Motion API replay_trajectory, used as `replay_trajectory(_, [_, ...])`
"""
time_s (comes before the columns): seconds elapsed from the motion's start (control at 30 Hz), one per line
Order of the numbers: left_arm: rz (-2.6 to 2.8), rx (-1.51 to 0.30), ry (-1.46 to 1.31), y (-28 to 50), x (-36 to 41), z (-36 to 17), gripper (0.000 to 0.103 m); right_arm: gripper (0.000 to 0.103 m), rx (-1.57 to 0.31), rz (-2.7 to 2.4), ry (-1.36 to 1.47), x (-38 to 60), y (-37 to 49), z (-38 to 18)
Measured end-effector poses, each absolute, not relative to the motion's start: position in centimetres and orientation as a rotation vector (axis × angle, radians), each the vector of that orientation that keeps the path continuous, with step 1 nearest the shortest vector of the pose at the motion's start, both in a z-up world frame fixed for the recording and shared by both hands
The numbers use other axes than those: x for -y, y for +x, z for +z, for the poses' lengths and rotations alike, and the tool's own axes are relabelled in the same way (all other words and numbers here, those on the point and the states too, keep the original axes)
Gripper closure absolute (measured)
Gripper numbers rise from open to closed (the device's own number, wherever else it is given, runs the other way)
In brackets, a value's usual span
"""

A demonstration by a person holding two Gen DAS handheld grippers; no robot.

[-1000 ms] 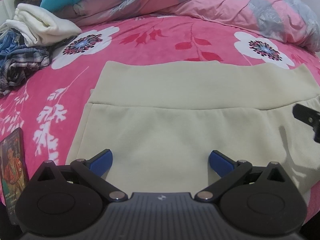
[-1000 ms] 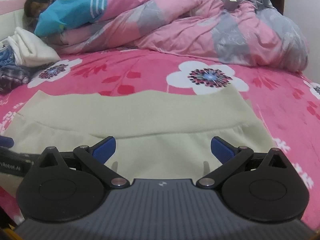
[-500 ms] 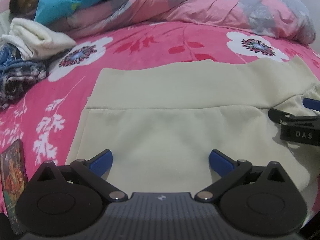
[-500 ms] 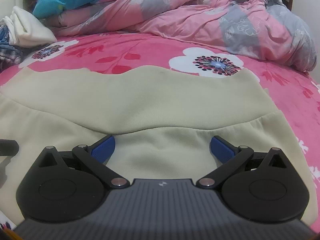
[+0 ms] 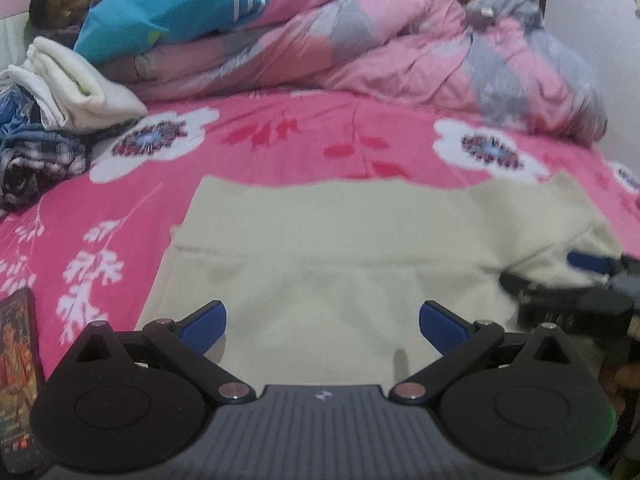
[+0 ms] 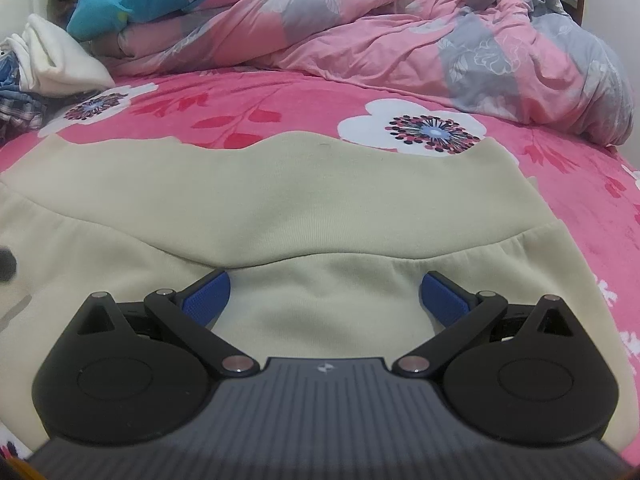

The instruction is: Fold clothes

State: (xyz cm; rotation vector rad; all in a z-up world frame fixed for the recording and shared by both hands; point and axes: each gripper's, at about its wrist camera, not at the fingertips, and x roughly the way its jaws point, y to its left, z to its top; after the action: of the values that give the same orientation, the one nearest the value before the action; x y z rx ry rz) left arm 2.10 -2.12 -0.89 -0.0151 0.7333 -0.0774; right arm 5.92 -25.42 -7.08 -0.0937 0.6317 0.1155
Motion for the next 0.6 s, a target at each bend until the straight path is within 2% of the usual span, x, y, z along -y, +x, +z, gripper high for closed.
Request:
replay_trajectory(0.2, [-0.076, -0.71, 0.007, 4.3, 2.7, -1.0, 0.0, 0.001, -0.623, 0.114, -0.095, 25.4, 5.8, -7.1])
replay_trajectory(0.37, [-0.066, -0.785, 0.03, 6.9, 2.8, -4.4, 0.0, 0.001, -0.614, 0.111, -0.097, 25.3, 5.7, -7.2])
replay_trajectory(0.6, [-0.065, -0.753, 0.028, 6.5, 2.7, -5.0, 0.0, 0.001, -0.631, 0.112, -0.093, 25.3, 5.8, -7.1])
